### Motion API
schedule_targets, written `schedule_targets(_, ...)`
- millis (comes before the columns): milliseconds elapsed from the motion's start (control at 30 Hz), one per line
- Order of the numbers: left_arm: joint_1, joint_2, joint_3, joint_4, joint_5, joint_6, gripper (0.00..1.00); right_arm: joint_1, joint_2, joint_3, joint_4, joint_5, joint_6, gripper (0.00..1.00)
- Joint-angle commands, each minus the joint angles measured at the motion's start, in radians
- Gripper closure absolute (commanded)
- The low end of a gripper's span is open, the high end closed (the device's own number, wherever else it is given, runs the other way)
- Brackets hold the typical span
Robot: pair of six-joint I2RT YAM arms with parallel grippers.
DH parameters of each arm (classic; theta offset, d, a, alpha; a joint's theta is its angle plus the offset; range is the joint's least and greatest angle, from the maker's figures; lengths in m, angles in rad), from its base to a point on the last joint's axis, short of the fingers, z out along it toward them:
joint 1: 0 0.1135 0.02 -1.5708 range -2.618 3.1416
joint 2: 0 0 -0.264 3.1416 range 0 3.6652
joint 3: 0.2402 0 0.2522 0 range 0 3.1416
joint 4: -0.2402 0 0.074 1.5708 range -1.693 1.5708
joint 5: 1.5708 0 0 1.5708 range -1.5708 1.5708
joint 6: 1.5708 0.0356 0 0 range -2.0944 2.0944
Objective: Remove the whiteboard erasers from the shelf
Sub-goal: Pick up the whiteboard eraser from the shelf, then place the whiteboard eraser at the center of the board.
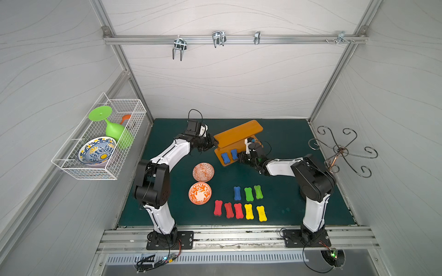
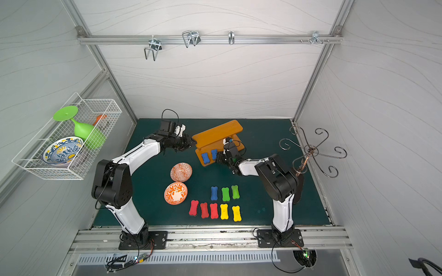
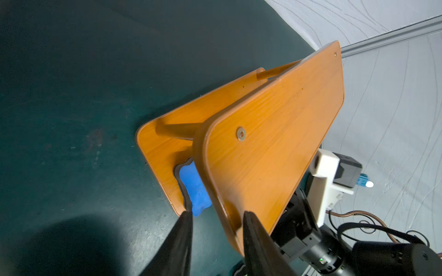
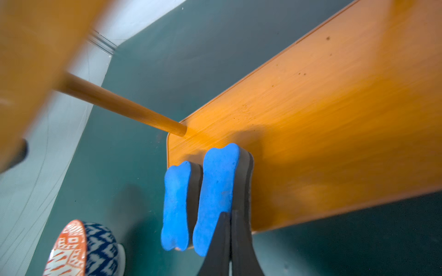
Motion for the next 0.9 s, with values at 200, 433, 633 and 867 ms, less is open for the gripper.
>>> schedule_targets(200,0.003,-0.163,-0.054,-0.069,-0.027,-0.057,0.58,0.108,-0.387,-0.188,-0.291,0.111,0.117,1.0)
schedule_targets(433,0.012,-0.242,-0.131,-0.058,-0.056,-0.031,0.57,0.354,-0.503,-0.269,-0.457,0.198,0.252,1.0)
schedule_targets(633,0.013,-0.245,-0.138,-0.061,-0.058,-0.018,0.57,0.423,-0.37,-0.227,-0.436,0.199,0.274,1.0)
schedule_targets(867,0.03,-0.234,-0.136,-0.058,-0.049,-0.013,0.57,0.429,-0.318,-0.18,-0.453,0.163,0.235,1.0)
